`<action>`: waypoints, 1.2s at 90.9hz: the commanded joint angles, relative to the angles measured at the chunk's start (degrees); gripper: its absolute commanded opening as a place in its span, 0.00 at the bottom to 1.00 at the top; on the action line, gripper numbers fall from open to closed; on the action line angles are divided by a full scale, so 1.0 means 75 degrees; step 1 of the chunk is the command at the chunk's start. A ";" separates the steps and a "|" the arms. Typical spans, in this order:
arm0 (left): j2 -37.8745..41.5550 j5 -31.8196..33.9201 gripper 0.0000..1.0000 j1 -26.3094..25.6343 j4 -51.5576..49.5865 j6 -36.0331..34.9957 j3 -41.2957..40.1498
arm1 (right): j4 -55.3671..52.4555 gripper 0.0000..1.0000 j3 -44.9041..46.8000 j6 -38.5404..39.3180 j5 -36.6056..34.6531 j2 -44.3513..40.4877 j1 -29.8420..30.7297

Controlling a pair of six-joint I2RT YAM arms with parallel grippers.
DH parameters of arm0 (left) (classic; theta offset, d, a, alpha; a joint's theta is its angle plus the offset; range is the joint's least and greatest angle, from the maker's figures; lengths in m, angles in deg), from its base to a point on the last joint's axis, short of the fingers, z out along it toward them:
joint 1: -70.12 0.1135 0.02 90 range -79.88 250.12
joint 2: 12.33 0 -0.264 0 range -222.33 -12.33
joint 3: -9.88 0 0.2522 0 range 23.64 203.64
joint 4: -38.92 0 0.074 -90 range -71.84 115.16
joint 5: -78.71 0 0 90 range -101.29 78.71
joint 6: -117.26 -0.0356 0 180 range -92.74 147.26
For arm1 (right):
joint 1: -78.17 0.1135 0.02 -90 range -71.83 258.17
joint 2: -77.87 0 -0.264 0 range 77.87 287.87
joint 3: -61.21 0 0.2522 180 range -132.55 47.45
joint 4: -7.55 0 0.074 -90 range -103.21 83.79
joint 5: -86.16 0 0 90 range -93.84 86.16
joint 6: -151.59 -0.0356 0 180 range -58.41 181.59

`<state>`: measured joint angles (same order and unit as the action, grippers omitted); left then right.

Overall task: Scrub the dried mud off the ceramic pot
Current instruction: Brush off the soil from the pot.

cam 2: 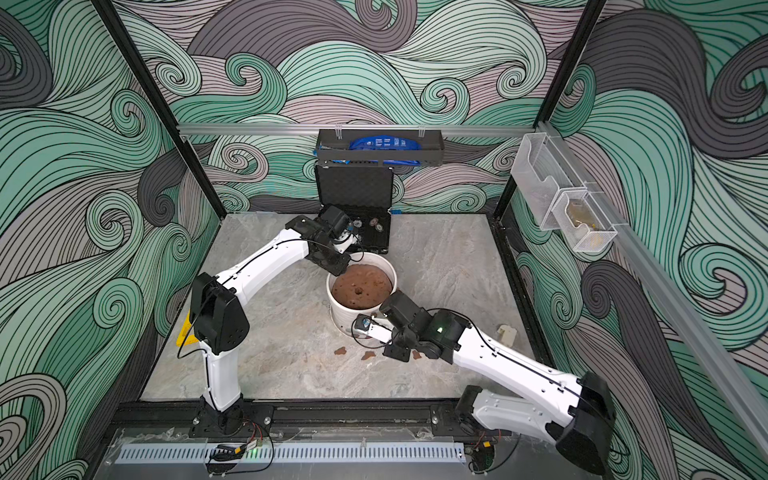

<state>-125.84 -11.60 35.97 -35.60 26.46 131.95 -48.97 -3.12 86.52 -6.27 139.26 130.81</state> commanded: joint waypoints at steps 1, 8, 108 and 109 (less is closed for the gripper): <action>0.0081 -0.0056 0.41 -0.0023 -0.0589 0.0257 0.0513 | -0.0018 0.00 -0.0118 0.0007 0.0384 -0.0049 -0.0035; 0.0257 0.0059 0.52 -0.0018 -0.0769 0.0746 0.0569 | -0.0019 0.00 -0.0173 0.0006 0.0459 -0.0120 -0.0061; 0.1356 0.1581 0.43 -0.1674 -0.1353 0.8157 -0.1480 | 0.0249 0.00 -0.0376 0.0029 0.1277 -0.0701 -0.0209; 0.1355 0.1585 0.42 -0.1677 -0.1355 0.8174 -0.1486 | 0.0251 0.00 -0.0373 0.0029 0.1281 -0.0705 -0.0210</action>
<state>-114.58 -1.27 24.06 -43.22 84.95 118.71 -47.53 -4.47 86.52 2.49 134.84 129.57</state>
